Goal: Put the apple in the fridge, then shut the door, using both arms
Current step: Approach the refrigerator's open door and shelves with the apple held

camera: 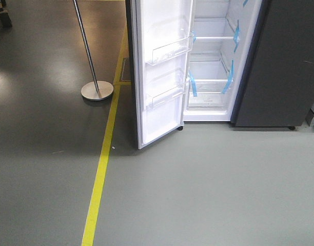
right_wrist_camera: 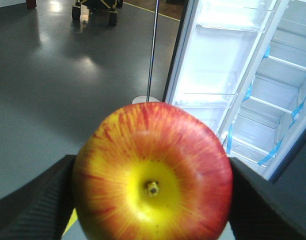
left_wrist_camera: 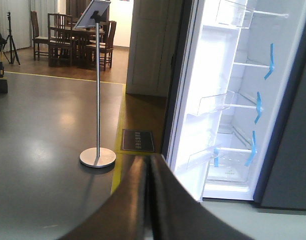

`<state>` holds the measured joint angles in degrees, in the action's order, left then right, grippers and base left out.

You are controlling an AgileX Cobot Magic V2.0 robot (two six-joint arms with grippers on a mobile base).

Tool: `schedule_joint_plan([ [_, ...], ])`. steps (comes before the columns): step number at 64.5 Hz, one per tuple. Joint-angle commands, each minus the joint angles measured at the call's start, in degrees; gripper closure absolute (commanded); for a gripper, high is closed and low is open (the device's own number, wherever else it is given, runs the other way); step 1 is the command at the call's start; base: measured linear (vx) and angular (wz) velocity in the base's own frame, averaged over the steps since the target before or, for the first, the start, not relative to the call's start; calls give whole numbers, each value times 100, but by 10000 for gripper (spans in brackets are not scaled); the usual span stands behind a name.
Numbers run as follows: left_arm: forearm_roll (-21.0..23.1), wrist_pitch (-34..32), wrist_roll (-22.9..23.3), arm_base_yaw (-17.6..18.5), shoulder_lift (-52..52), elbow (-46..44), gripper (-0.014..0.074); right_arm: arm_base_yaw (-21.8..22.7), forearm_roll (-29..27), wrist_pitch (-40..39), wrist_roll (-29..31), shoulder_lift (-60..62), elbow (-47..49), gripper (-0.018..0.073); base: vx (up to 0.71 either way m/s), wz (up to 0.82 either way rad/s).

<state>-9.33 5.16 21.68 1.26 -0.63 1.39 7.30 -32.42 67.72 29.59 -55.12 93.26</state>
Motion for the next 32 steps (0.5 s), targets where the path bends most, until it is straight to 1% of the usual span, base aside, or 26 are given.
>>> schedule_joint_plan([
  [1, 37, -382, 12, -12, -88, -104, 603, 19, -165, -444, 29, 14, 141, 430, 12, -1],
  [32, 37, -382, 12, -12, -88, -104, 603, 19, -165, -444, 29, 14, 141, 430, 10, 0],
])
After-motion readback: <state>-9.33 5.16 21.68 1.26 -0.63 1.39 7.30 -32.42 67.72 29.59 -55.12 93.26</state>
